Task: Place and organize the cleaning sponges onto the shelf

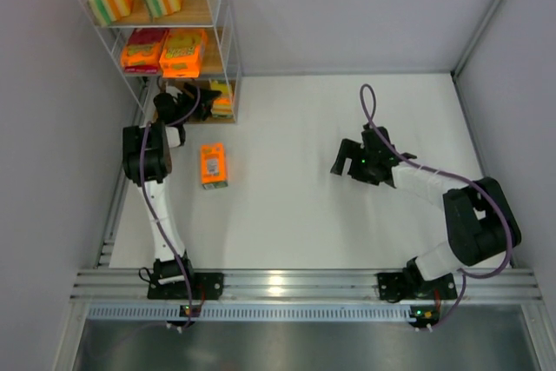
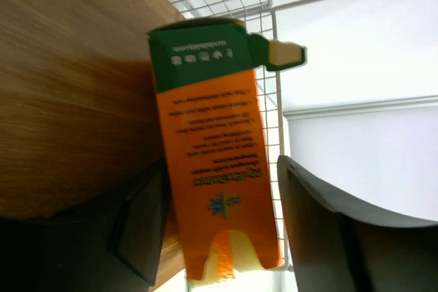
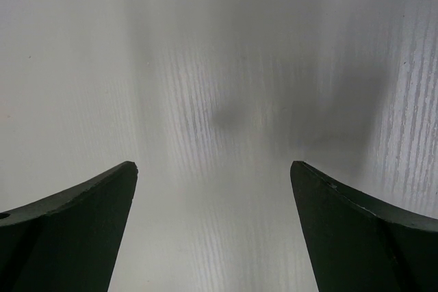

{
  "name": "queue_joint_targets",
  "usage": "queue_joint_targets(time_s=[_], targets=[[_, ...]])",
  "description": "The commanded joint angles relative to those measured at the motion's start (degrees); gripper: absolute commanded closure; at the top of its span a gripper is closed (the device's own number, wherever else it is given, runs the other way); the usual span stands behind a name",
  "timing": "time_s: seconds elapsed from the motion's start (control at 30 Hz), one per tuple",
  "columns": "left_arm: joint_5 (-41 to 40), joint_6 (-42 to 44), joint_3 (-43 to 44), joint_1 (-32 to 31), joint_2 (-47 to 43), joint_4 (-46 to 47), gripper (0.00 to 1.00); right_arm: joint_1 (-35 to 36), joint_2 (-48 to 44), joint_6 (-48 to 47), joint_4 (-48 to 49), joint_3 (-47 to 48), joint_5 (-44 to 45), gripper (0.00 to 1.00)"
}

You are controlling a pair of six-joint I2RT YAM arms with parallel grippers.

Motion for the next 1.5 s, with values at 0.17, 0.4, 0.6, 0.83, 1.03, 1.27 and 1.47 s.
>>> queue_joint_targets(time_s=[0.17, 0.4, 0.6, 0.83, 1.03, 1.27, 1.47], targets=[[-1.44, 5.09, -1.05, 0.57, -4.26, -6.99, 0.27, -0.8, -1.97, 0.19, 2.73, -0.06, -0.93, 0.02], [-5.91, 5.96, -7.46, 2.68, -8.65, -9.97, 0.18, -0.71, -1.44, 0.02, 3.26, -0.67, -1.64, 0.02], [-13.55, 7.02, -12.21, 2.86, -12.44, -11.12, 0.19, -0.8, 0.05, 0.63, 4.66, -0.85, -3.57, 0.02], [-14.1, 5.88, -10.3, 3.12, -11.83, -11.56, 0.34, -0.8, -0.83, 0.63, 4.84, -1.73, -3.13, 0.02], [-13.22, 5.26, -7.48, 2.59, -10.94, -11.56, 0.43, -0.71, -0.39, 0.72, 4.66, -1.73, -3.31, 0.02], [-13.83, 4.38, -5.2, 1.63, -8.84, -11.56, 0.5, -0.71, 0.84, 0.89, 5.1, -1.2, -3.75, 0.02], [-14.36, 3.51, -2.3, -0.48, -5.76, -11.56, 0.5, -0.71, 1.01, 0.46, 4.49, -0.94, -3.48, 0.02]])
